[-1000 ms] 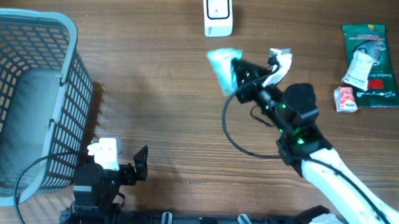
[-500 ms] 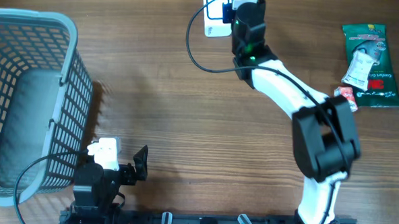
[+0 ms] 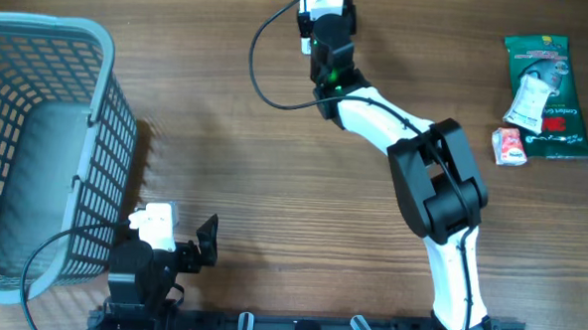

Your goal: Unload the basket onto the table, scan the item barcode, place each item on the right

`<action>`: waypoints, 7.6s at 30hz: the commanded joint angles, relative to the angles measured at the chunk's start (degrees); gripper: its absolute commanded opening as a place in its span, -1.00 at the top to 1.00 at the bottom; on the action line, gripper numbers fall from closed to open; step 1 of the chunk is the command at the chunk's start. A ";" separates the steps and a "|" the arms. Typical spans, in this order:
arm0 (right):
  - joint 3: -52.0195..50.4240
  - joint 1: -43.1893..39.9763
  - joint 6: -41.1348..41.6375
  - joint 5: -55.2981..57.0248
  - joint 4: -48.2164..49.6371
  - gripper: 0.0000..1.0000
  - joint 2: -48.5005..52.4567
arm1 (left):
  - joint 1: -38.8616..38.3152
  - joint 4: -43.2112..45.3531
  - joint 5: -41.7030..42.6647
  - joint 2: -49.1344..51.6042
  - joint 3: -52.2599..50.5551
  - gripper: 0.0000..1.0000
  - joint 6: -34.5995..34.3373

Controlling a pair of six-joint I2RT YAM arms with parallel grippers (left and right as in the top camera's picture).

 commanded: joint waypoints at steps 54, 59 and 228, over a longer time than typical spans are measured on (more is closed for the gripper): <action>3.04 -31.47 30.88 -47.54 -107.67 -0.99 -99.93 | -0.15 0.13 -0.11 -0.42 -0.26 -1.00 -0.50; 2.56 -31.47 30.86 -47.54 -132.65 -0.99 -100.13 | -0.15 0.13 -0.11 -0.42 -0.26 -1.00 -0.50; -91.14 -31.47 5.35 -38.66 -39.58 -0.99 -131.14 | 1.31 41.05 -0.55 -0.57 -11.10 -1.00 5.51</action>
